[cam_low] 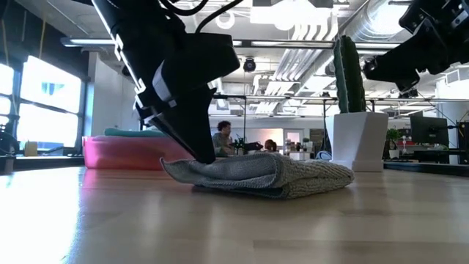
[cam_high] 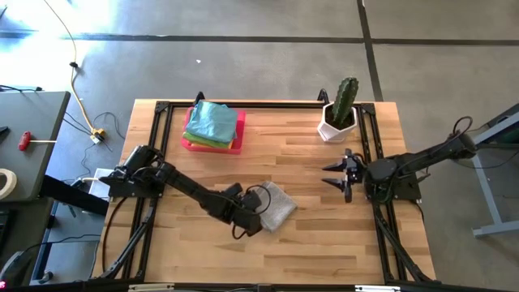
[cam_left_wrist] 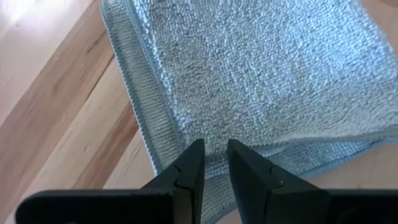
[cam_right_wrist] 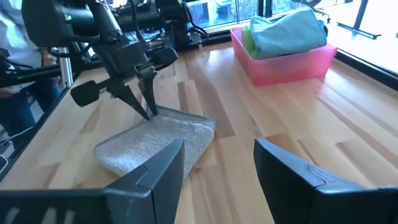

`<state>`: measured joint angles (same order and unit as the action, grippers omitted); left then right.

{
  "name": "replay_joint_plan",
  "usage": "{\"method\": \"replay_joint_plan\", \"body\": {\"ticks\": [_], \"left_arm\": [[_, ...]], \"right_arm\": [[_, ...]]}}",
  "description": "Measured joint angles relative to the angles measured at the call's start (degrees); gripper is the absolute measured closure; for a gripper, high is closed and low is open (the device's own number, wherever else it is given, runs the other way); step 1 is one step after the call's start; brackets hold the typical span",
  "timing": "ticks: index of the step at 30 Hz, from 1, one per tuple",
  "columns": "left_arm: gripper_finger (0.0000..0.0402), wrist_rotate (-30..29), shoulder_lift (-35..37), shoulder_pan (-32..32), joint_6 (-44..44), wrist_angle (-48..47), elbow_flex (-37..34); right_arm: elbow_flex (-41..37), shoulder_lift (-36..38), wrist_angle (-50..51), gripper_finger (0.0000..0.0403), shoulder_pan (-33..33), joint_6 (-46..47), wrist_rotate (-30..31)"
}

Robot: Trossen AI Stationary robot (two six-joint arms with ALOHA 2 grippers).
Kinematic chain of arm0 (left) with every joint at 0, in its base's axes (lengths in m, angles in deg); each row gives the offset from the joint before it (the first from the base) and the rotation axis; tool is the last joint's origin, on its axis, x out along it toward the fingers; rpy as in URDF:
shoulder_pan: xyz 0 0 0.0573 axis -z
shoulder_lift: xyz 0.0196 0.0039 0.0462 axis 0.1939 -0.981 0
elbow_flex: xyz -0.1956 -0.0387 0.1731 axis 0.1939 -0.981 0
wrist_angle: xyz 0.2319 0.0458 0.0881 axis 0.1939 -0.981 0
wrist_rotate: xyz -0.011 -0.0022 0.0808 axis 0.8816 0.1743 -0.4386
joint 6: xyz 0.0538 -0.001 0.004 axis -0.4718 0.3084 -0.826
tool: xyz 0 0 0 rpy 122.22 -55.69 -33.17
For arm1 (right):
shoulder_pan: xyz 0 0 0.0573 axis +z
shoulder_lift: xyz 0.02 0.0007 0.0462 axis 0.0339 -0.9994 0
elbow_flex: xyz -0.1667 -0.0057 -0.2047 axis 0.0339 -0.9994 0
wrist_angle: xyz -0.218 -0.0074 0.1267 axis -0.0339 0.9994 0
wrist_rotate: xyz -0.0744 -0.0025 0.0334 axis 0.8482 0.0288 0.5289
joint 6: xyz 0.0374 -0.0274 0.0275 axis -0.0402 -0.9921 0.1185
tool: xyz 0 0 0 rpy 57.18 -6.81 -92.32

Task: Fold microfiber towels
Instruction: Put the gray towel into the bin

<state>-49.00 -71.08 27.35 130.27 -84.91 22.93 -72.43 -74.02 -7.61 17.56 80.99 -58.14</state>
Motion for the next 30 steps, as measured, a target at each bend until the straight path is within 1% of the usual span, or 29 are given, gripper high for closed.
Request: {"method": "replay_joint_plan", "body": {"ticks": [5, 10, 13, 17, 20, 22, 26, 28, 30], "left_arm": [[0.0339, 0.05, 0.00, -0.07, -0.08, 0.87, 0.00], [0.0339, 0.86, 0.00, -0.05, -0.05, 0.89, 0.00], [0.0339, 1.14, 0.00, -0.03, -0.04, 0.92, 0.00], [0.0339, 1.16, 0.00, -0.05, 0.03, 1.10, 0.00], [0.0339, 1.19, 0.00, -0.09, 0.42, 1.83, 0.00], [0.0339, 1.21, 0.00, -0.09, 0.42, 2.41, 0.00], [0.0339, 1.41, 0.00, -0.41, 0.51, 2.52, 0.00], [0.0339, 2.25, 0.00, -0.77, 0.90, 2.59, 0.00], [0.0339, 3.10, 0.00, -1.20, 0.92, 3.10, 0.00]], "right_arm": [[-0.71, 3.84, 2.96, 0.0218, 0.01, -1.34, -0.02], [-0.71, 6.76, 4.85, 0.0218, 0.00, -5.27, 0.00], [-0.71, 8.90, 7.29, 0.0218, 0.00, -5.94, 0.33], [-0.71, 11.62, 12.51, 0.0218, -0.02, -3.03, 3.29], [-0.71, 12.36, 16.32, 0.0218, -0.02, 2.00, 4.57], [-0.71, 12.37, 18.31, 0.0218, -0.01, 4.89, 1.88], [-0.71, 12.36, 19.58, 0.0217, 0.02, 6.01, -8.42], [-0.71, 12.37, 17.06, 0.0217, 0.05, 3.26, -8.85], [-0.71, 12.37, 13.78, 0.0217, 0.04, -2.00, -6.70]]}}
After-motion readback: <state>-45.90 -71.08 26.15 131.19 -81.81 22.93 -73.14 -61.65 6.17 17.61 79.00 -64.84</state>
